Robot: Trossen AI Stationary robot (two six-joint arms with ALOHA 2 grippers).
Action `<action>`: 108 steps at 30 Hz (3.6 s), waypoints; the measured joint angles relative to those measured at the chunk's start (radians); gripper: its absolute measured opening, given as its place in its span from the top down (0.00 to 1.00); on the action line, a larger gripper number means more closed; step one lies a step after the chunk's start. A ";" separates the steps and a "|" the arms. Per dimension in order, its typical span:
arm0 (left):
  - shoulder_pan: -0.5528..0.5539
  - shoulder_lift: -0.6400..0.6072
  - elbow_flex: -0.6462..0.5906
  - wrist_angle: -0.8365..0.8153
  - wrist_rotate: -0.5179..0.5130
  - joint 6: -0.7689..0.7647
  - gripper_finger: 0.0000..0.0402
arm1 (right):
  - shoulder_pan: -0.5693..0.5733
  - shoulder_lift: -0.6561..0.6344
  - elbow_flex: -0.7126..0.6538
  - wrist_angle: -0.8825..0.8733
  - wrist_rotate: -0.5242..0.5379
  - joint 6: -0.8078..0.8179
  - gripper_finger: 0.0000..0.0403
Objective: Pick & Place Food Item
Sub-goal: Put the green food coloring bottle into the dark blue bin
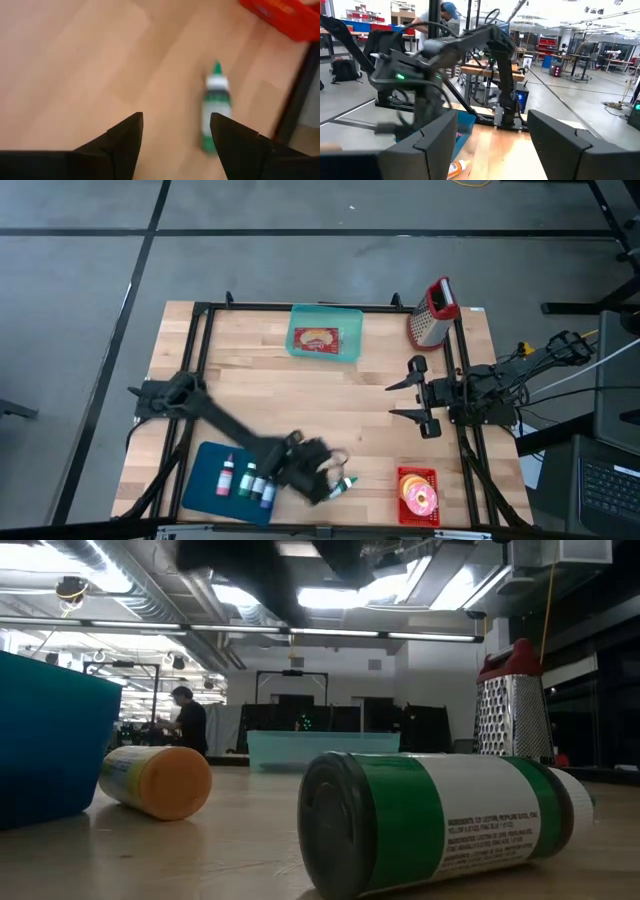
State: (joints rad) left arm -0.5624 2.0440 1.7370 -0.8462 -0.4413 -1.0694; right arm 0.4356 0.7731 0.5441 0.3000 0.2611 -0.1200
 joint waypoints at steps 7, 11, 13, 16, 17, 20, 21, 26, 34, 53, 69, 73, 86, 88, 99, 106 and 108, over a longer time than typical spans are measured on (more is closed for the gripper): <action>0.173 0.058 0.000 0.210 0.219 0.247 0.43 | 0.000 0.000 0.000 -0.020 -0.003 0.000 0.39; 0.218 0.117 0.000 0.293 0.369 0.335 0.41 | 0.000 0.000 0.000 -0.052 -0.008 0.006 0.39; 0.226 0.147 0.000 0.309 0.416 0.359 0.41 | 0.000 0.000 0.000 -0.063 -0.008 0.011 0.39; 0.224 0.184 -0.001 0.346 0.478 0.370 0.40 | 0.000 0.000 0.000 -0.071 -0.008 0.012 0.39; 0.222 0.192 -0.001 0.367 0.490 0.373 0.40 | 0.000 0.000 0.000 -0.072 -0.008 0.012 0.39; 0.214 0.202 -0.001 0.406 0.496 0.375 0.40 | 0.000 0.000 0.000 -0.073 -0.008 0.011 0.39; 0.211 0.203 -0.001 0.414 0.497 0.376 0.40 | 0.000 0.000 0.000 -0.075 -0.008 0.011 0.39; 0.205 0.203 -0.001 0.463 0.495 0.365 0.40 | 0.000 0.000 0.000 -0.077 -0.008 0.012 0.39; 0.205 0.262 0.001 0.462 0.527 0.309 0.40 | 0.000 0.000 0.000 -0.079 -0.008 0.015 0.39; 0.174 0.267 0.005 0.344 0.471 0.202 0.40 | 0.000 0.000 0.000 -0.100 -0.008 0.032 0.39; 0.146 0.266 0.002 0.278 0.464 0.071 0.41 | 0.000 0.000 0.000 -0.101 -0.008 0.033 0.39; 0.146 0.266 0.002 0.258 0.475 0.071 0.45 | 0.000 0.000 0.000 -0.101 -0.008 0.033 0.39; 0.143 0.265 0.000 0.240 0.450 0.111 0.73 | 0.000 0.000 0.000 -0.103 -0.008 0.033 0.39; 0.142 0.257 0.000 0.239 0.449 0.117 0.73 | 0.000 0.000 0.000 -0.108 -0.008 0.033 0.39; 0.098 0.077 -0.003 0.053 0.146 0.085 0.73 | 0.000 0.000 0.000 -0.115 -0.008 0.038 0.39; -0.001 -0.079 -0.003 -0.176 -0.088 -0.125 0.73 | 0.000 0.000 0.000 -0.123 -0.008 0.045 0.39; -0.033 -0.109 -0.001 -0.266 -0.135 -0.220 0.73 | 0.000 0.000 0.000 -0.124 -0.008 0.051 0.39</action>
State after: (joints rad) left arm -0.5956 1.9346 1.7362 -1.1125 -0.5767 -1.2892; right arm 0.4355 0.7727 0.5438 0.1764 0.2531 -0.0690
